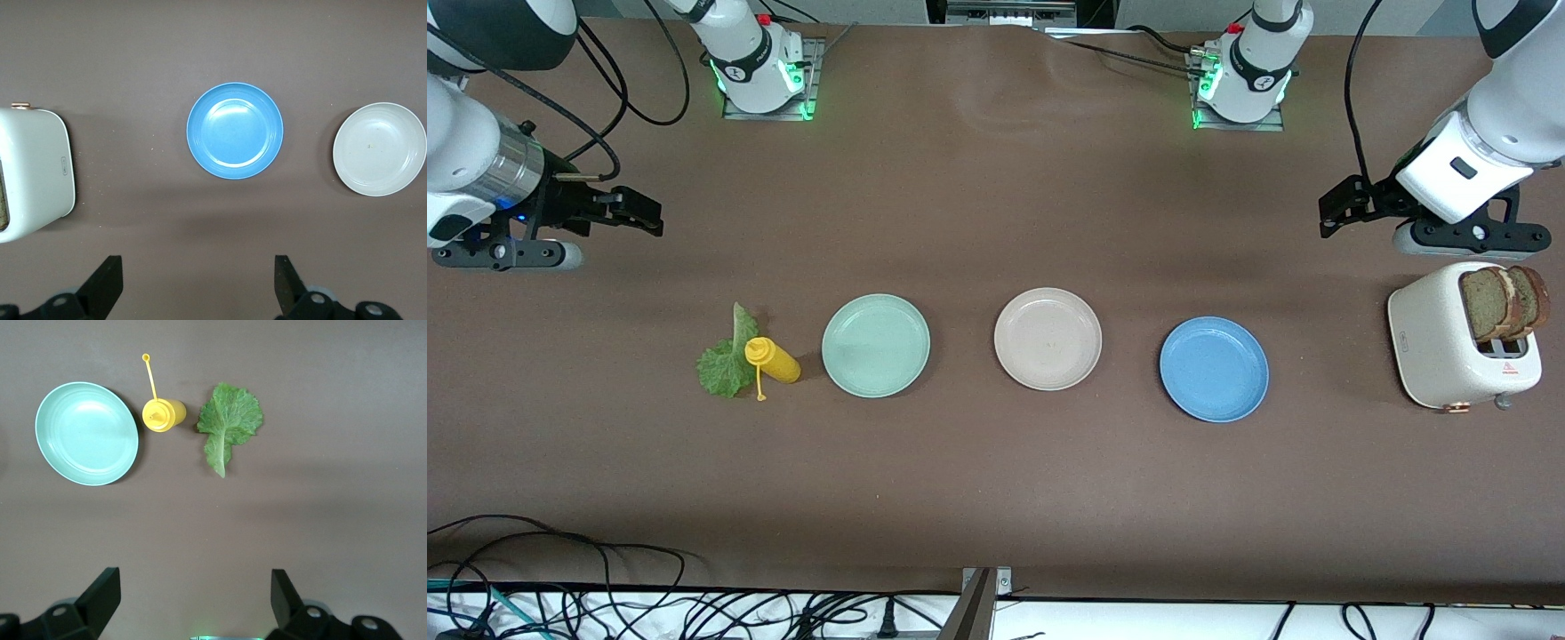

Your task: Make sandwich on beige plate with both arms

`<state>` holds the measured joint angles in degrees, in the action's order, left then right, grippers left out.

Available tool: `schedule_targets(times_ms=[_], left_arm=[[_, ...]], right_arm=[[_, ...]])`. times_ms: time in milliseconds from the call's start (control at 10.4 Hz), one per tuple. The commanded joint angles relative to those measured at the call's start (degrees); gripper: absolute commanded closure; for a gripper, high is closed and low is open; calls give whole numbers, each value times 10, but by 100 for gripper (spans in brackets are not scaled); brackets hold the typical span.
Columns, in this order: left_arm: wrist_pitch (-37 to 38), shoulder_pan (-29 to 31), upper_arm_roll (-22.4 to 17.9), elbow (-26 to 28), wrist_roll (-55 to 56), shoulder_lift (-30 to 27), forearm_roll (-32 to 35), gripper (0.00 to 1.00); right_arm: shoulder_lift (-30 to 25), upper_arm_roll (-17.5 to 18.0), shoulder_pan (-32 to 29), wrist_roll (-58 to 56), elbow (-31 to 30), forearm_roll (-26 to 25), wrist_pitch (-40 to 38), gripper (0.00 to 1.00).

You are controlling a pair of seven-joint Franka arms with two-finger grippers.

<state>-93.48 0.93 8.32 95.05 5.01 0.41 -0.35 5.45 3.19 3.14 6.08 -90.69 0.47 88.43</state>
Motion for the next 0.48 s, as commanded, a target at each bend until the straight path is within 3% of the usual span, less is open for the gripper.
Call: schedule_targets(times_ms=[0, 383], left_arm=[[1, 3, 2, -16, -8, 7, 9, 0], [1, 3, 2, -16, -8, 7, 9, 0]], right_arm=[[3, 0, -4, -14, 6, 1, -8, 0], [4, -5, -6, -27, 6, -2, -8, 0]])
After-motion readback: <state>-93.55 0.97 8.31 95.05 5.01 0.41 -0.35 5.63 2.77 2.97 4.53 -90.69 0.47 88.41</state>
